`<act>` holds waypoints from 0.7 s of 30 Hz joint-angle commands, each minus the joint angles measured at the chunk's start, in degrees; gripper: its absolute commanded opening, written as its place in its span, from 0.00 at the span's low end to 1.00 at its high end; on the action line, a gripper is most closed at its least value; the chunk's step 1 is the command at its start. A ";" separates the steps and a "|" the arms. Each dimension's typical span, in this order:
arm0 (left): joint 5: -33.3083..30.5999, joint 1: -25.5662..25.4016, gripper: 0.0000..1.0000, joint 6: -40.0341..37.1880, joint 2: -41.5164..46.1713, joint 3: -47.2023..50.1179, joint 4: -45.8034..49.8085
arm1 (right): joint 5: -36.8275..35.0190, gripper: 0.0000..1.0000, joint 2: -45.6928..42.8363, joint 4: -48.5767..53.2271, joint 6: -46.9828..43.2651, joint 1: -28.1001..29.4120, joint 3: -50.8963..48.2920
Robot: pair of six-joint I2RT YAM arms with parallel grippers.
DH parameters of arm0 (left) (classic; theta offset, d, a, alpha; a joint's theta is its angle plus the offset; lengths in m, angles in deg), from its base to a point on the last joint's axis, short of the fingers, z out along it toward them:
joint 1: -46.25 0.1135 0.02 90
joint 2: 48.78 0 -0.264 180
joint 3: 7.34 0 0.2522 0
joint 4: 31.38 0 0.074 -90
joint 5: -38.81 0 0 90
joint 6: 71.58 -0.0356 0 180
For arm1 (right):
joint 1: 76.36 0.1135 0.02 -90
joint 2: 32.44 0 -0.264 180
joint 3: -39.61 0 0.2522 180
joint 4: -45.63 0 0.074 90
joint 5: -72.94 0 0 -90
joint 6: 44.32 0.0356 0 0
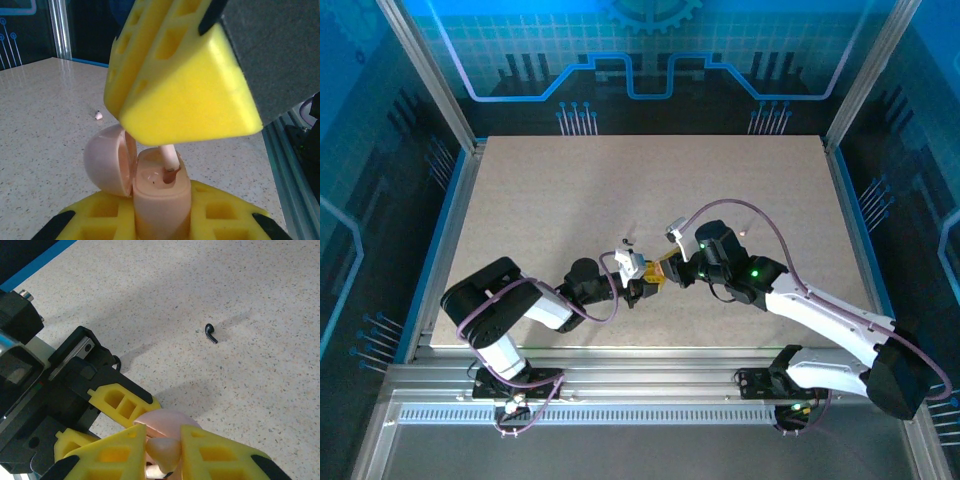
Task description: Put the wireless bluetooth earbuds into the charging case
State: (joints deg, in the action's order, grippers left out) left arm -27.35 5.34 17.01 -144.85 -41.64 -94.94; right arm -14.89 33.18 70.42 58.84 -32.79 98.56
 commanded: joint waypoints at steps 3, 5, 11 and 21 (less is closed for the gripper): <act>1.36 -0.48 0.17 0.31 2.38 -1.90 -3.01 | 1.84 0.22 0.72 1.98 -2.67 1.11 -1.25; 1.53 -0.45 0.17 0.36 2.47 -1.95 -3.02 | 2.56 0.22 0.62 2.07 -3.59 1.18 -1.25; 1.72 -0.48 0.17 0.00 2.73 -2.04 -3.02 | 3.22 0.22 -0.87 2.88 -5.64 1.17 -1.59; 3.38 -0.43 0.17 -0.70 2.99 -1.86 -3.01 | 3.36 0.23 -1.12 8.26 -10.46 0.71 1.19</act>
State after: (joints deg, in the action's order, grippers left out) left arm -25.38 5.19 16.96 -143.91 -41.70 -93.95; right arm -12.35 31.63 73.08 51.19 -32.79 98.67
